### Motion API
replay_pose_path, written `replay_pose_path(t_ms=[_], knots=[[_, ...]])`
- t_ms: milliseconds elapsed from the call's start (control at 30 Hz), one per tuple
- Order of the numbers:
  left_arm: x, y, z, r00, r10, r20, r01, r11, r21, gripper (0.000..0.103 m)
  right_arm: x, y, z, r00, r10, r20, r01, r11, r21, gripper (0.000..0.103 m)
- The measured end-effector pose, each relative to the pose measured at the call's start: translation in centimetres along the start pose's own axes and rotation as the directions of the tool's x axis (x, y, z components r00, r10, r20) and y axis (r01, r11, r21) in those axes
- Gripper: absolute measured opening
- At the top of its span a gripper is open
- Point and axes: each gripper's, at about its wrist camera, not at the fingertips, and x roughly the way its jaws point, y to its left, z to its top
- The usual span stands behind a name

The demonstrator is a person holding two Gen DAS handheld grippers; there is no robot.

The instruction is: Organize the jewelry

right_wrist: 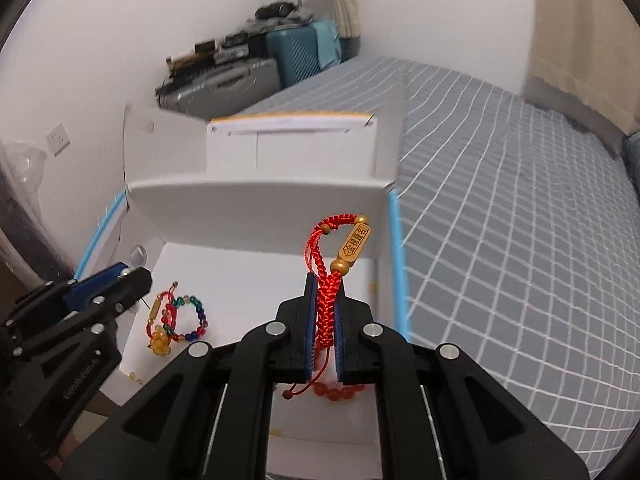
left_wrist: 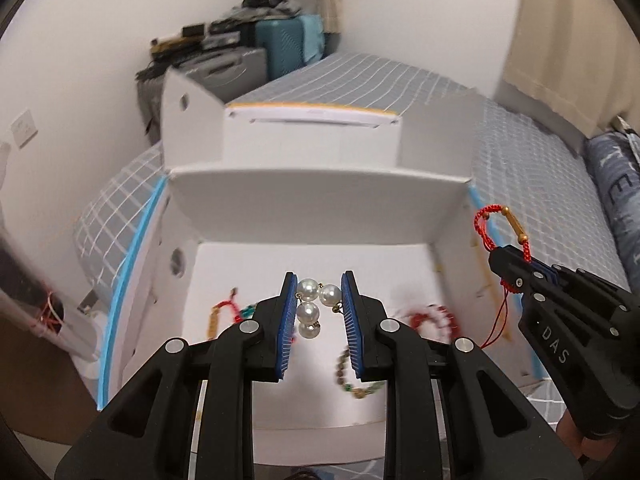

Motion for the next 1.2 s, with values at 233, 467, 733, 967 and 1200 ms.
replay_pose_path(t_ms=[233, 467, 733, 967, 1200], knots=[[1.8, 2.6, -1.4, 0.999, 0.022, -0.050, -0.022, 1.000, -0.017, 0.022, 3.5, 1.6, -1.3, 0.996, -0.027, -0.085, 0.024, 0.999, -0.031, 0.007], [3.9, 3.1, -1.8, 0.995, 0.031, -0.100, -0.034, 0.999, -0.022, 0.022, 5.5, 2.3, -2.0, 0.989, -0.037, -0.140, 0.033, 0.999, -0.033, 0.007], [4.6, 3.1, -1.8, 0.993, 0.041, -0.114, -0.042, 0.999, -0.011, 0.025, 5.7, 2.7, -2.2, 0.990, -0.005, -0.141, 0.000, 0.999, -0.033, 0.043], [2.6, 3.1, -1.5, 0.997, 0.066, -0.049, -0.067, 0.998, -0.017, 0.072, 2.9, 3.0, -1.7, 0.999, 0.002, -0.044, -0.003, 0.999, -0.040, 0.076], [-2.1, 4.4, -2.2, 0.995, 0.073, 0.067, -0.070, 0.997, -0.041, 0.094, -1.8, 2.3, -1.8, 0.997, -0.056, 0.062, 0.057, 0.998, -0.028, 0.095]])
